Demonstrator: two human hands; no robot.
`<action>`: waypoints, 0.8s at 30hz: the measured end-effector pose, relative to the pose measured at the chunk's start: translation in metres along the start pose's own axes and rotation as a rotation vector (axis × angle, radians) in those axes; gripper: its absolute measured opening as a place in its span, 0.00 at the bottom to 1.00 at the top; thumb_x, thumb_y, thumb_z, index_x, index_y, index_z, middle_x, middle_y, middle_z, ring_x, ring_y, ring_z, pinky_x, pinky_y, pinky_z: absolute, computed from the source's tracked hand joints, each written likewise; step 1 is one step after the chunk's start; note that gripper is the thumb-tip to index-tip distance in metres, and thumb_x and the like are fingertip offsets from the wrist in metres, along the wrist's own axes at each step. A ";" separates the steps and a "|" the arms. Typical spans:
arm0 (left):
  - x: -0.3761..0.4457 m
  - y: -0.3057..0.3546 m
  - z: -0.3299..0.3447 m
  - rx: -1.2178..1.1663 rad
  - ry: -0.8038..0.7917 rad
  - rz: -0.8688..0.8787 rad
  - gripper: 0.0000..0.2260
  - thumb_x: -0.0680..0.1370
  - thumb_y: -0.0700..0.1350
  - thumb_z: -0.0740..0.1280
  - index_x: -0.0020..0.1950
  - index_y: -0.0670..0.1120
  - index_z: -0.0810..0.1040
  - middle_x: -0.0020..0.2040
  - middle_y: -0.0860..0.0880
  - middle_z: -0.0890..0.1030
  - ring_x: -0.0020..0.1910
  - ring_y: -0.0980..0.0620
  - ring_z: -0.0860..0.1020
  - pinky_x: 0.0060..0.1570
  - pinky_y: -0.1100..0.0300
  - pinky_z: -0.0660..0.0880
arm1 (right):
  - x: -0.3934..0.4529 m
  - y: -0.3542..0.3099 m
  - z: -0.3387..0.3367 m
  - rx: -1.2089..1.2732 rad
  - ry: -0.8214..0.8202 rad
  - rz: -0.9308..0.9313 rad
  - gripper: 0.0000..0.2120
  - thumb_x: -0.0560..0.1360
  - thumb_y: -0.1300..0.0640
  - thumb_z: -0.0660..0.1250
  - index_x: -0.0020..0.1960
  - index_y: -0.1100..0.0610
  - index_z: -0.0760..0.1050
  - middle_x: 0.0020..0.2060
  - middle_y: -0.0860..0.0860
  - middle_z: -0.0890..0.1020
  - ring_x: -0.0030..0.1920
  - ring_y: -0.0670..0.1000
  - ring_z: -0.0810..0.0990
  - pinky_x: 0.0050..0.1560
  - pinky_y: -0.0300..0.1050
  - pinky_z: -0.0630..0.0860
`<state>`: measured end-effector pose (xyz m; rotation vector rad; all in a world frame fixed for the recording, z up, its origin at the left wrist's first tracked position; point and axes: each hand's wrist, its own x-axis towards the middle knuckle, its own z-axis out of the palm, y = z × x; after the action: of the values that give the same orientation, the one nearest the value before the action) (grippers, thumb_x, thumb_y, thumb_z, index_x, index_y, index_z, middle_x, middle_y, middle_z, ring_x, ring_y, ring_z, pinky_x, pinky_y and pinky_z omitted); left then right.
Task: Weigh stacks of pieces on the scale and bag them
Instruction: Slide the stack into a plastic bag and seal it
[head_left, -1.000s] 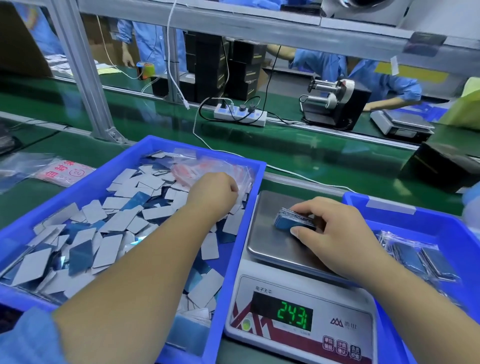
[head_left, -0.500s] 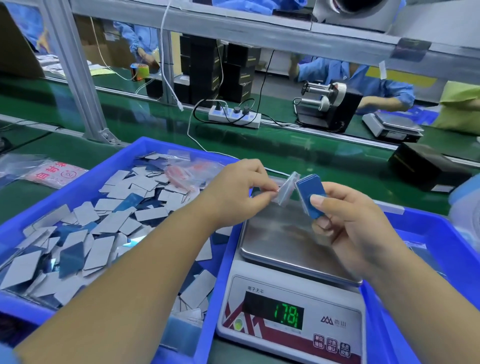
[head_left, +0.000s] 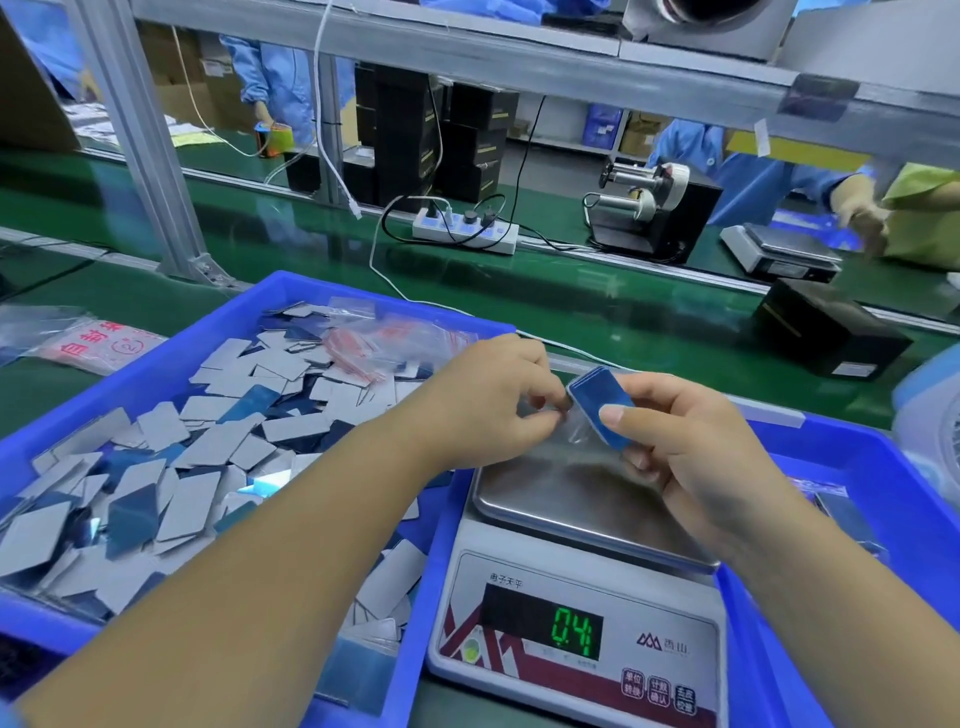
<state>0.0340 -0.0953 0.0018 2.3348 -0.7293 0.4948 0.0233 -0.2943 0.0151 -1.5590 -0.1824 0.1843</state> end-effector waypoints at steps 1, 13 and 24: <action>0.000 0.001 0.001 -0.059 0.012 -0.071 0.06 0.74 0.40 0.72 0.44 0.52 0.85 0.37 0.51 0.77 0.38 0.58 0.73 0.41 0.60 0.70 | 0.000 0.000 0.001 0.011 0.020 -0.014 0.11 0.73 0.68 0.69 0.41 0.53 0.84 0.32 0.52 0.79 0.25 0.48 0.65 0.25 0.36 0.63; 0.003 0.011 0.005 -0.739 -0.212 -0.444 0.18 0.69 0.67 0.68 0.42 0.55 0.85 0.31 0.52 0.77 0.27 0.55 0.68 0.28 0.64 0.64 | 0.000 -0.002 0.000 0.293 0.035 -0.159 0.08 0.68 0.60 0.70 0.47 0.56 0.82 0.35 0.51 0.79 0.25 0.46 0.64 0.26 0.37 0.61; 0.005 0.002 0.009 -0.837 -0.043 -0.458 0.06 0.68 0.49 0.75 0.45 0.52 0.88 0.31 0.56 0.79 0.29 0.59 0.70 0.31 0.65 0.65 | -0.005 0.002 0.006 0.057 0.029 -0.195 0.10 0.70 0.65 0.72 0.47 0.53 0.83 0.37 0.52 0.82 0.26 0.46 0.68 0.27 0.37 0.66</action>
<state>0.0383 -0.1047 -0.0008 1.6309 -0.2987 -0.0748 0.0173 -0.2896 0.0134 -1.4762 -0.3020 0.0136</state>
